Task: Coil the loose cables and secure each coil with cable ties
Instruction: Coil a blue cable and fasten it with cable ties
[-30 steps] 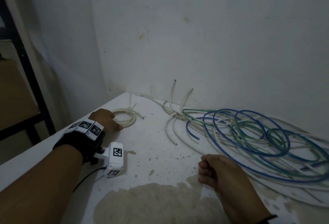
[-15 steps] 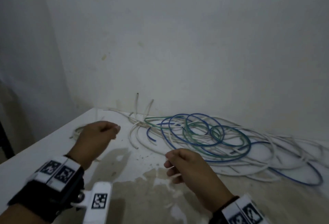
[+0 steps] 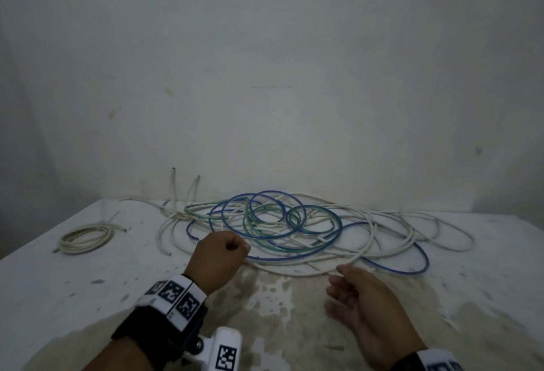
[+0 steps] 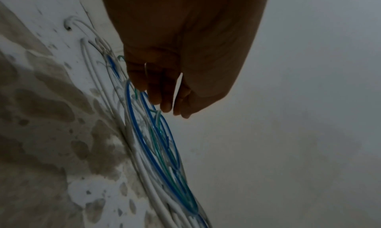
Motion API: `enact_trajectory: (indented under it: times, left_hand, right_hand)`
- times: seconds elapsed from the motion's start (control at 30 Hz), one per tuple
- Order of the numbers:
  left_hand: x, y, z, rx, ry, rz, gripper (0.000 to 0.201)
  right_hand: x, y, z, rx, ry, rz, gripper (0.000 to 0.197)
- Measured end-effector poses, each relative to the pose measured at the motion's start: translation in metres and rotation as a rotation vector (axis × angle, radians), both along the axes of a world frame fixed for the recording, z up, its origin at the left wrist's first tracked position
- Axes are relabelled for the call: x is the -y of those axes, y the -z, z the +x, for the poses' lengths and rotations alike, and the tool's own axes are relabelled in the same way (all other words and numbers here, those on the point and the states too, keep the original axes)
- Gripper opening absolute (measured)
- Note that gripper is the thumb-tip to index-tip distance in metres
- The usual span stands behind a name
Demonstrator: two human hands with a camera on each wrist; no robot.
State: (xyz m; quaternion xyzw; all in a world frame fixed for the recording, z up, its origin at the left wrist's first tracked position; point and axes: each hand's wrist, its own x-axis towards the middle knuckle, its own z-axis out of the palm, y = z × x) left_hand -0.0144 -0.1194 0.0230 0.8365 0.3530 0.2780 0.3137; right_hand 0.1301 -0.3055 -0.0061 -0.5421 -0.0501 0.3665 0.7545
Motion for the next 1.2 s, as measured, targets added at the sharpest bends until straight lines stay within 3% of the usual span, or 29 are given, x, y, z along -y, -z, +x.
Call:
enact_trajectory:
  times: [0.1,0.2,0.33,0.43,0.53,0.6,0.73,0.83,0.97,1.03,1.1,1.13,1.2]
  left_hand:
    - [-0.012,0.004,0.012,-0.051,-0.015,0.071,0.007]
    - [-0.03,0.008,0.025,-0.168,-0.063,0.11,0.035]
    - [-0.043,0.007,0.042,-0.62,-0.07,0.272,0.045]
    - [-0.054,0.007,0.051,-0.695,-0.012,0.332,0.031]
    - [-0.058,0.004,0.051,-0.644,0.013,0.364,0.02]
    - [-0.055,-0.008,0.049,-0.508,-0.034,0.502,0.02]
    - [-0.044,-0.054,0.036,0.011,0.088,0.716,0.019]
    - [-0.031,-0.089,0.02,0.115,0.233,0.67,0.021]
    - [-0.011,-0.112,0.001,0.165,0.347,0.713,0.019]
    - [-0.002,-0.114,-0.005,0.141,0.375,0.731,0.013]
    - [0.007,-0.115,-0.011,0.143,0.41,0.764,0.013]
    - [0.012,-0.116,-0.014,0.158,0.432,0.772,0.015]
    - [0.021,-0.118,-0.021,0.175,0.453,0.785,0.018]
  right_hand:
    - [-0.008,0.007,-0.001,-0.016,-0.019,0.013,0.007]
    - [-0.012,0.01,-0.002,0.001,-0.037,-0.004,0.01]
    - [-0.012,0.012,0.001,-0.015,-0.035,0.002,0.011]
    - [-0.013,0.013,0.001,-0.016,-0.029,-0.001,0.01]
    - [-0.015,0.013,0.001,-0.012,-0.022,-0.019,0.012]
    - [-0.015,0.011,0.0,-0.001,-0.018,-0.019,0.012]
    - [-0.012,0.006,-0.004,0.072,-0.012,-0.031,0.013]
    - [-0.005,-0.009,-0.008,0.321,0.04,-0.043,0.015]
    - [-0.002,-0.045,-0.014,0.959,0.173,-0.078,0.018]
    - [-0.008,-0.06,-0.012,1.267,0.216,-0.084,0.049]
    - [-0.021,-0.072,-0.007,1.454,0.15,-0.191,0.07]
    - [-0.027,-0.079,-0.005,1.503,0.128,-0.268,0.069]
    - [-0.035,-0.088,0.001,1.627,0.193,-0.347,0.042]
